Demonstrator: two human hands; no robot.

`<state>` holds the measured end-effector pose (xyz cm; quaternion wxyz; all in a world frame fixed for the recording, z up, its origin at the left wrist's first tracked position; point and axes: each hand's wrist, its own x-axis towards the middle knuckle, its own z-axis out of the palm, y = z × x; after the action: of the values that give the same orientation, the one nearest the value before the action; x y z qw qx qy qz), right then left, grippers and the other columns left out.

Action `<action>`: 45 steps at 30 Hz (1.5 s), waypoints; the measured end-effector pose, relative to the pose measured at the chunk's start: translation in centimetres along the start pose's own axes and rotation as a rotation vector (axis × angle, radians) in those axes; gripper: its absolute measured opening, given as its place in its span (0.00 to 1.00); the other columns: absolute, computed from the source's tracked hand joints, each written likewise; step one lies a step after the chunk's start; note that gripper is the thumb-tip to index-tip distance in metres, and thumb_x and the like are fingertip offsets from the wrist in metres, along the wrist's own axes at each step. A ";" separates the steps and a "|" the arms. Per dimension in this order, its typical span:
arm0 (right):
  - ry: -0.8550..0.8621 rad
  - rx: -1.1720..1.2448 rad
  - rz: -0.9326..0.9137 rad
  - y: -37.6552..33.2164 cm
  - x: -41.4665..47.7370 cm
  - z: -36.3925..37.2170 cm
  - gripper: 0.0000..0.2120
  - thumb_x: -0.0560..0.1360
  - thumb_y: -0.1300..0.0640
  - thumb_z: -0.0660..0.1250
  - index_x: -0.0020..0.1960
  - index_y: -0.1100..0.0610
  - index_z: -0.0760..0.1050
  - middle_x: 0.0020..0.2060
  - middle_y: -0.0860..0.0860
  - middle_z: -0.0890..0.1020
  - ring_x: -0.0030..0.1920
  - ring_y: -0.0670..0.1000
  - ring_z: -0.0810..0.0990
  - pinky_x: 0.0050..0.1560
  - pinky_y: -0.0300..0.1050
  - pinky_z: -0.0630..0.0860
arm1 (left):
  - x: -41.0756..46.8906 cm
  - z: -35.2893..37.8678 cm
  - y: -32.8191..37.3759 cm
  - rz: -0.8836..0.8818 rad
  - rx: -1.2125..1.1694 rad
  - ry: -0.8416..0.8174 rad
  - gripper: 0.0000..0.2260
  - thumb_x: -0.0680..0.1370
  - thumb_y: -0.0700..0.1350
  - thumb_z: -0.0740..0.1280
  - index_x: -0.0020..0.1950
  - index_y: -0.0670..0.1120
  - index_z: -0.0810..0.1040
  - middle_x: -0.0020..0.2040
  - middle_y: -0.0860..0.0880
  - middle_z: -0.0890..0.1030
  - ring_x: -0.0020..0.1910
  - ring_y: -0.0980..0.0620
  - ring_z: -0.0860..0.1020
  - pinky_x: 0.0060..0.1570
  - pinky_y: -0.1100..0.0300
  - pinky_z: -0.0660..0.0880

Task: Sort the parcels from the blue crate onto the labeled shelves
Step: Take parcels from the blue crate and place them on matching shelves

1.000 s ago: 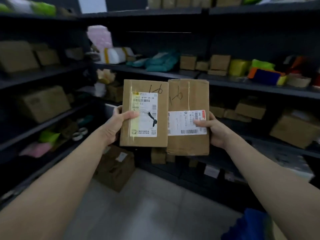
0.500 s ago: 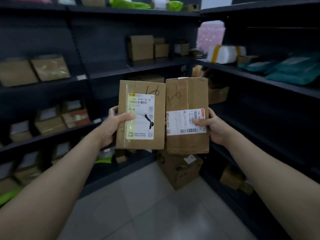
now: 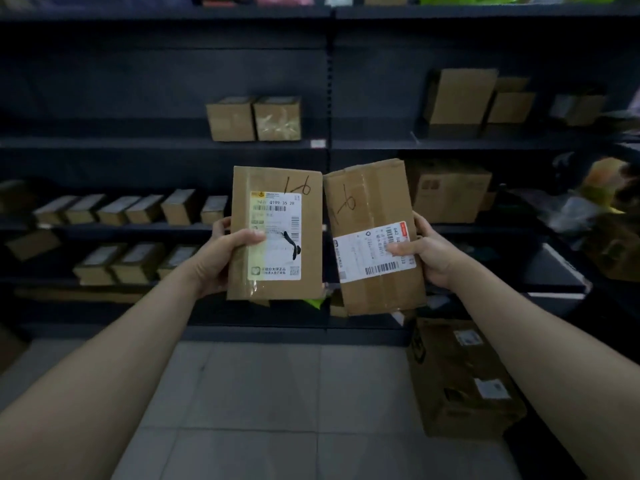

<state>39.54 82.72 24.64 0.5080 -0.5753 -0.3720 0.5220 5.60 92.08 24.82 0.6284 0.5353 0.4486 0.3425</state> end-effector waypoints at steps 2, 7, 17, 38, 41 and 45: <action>-0.053 -0.044 0.010 -0.1 1.7 1.7 0.52 0.61 0.68 0.76 0.74 0.38 0.55 0.52 0.59 0.83 0.48 0.59 0.85 0.46 0.58 0.82 | -1.0 -1.3 -0.8 0.020 -0.002 0.081 0.44 0.61 0.50 0.78 0.70 0.56 0.56 0.58 0.44 0.78 0.46 0.44 0.84 0.41 0.49 0.81; -0.179 -0.088 0.039 -0.3 5.4 7.5 0.49 0.66 0.70 0.73 0.75 0.40 0.54 0.51 0.58 0.83 0.47 0.58 0.85 0.43 0.56 0.82 | -3.4 -7.0 -1.9 0.009 -0.052 0.292 0.46 0.56 0.52 0.79 0.69 0.56 0.59 0.57 0.44 0.80 0.50 0.43 0.83 0.44 0.48 0.81; -0.299 -0.185 -0.002 -1.5 11.6 23.3 0.47 0.65 0.68 0.75 0.73 0.38 0.57 0.55 0.56 0.81 0.51 0.58 0.83 0.47 0.55 0.80 | -4.0 -20.5 -3.1 0.032 -0.139 0.445 0.47 0.54 0.52 0.79 0.69 0.54 0.59 0.54 0.44 0.81 0.45 0.45 0.84 0.40 0.51 0.81; -0.143 -0.042 -0.026 -7.7 28.3 45.0 0.34 0.67 0.54 0.76 0.69 0.45 0.65 0.43 0.50 0.87 0.43 0.52 0.86 0.37 0.50 0.82 | 9.0 -43.7 4.7 0.097 -0.125 0.406 0.38 0.67 0.50 0.75 0.71 0.54 0.57 0.53 0.45 0.82 0.45 0.45 0.84 0.42 0.49 0.80; -0.131 -0.031 -0.067 -9.6 32.8 45.7 0.34 0.68 0.52 0.76 0.70 0.49 0.66 0.46 0.51 0.86 0.46 0.52 0.86 0.46 0.55 0.82 | 13.5 -45.1 7.4 0.124 -0.104 0.383 0.36 0.68 0.49 0.74 0.70 0.55 0.58 0.55 0.44 0.81 0.47 0.45 0.84 0.40 0.51 0.80; -0.145 0.000 -0.104 -13.1 38.9 46.2 0.32 0.70 0.50 0.75 0.70 0.52 0.66 0.52 0.54 0.85 0.51 0.55 0.84 0.54 0.59 0.79 | 20.1 -46.9 11.3 0.164 -0.083 0.374 0.36 0.67 0.50 0.75 0.69 0.53 0.60 0.55 0.44 0.81 0.49 0.43 0.83 0.46 0.46 0.80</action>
<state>2.59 131.78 31.53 0.5061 -0.5160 -0.4373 0.5351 -30.19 129.71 30.77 0.5256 0.4707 0.4979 0.5042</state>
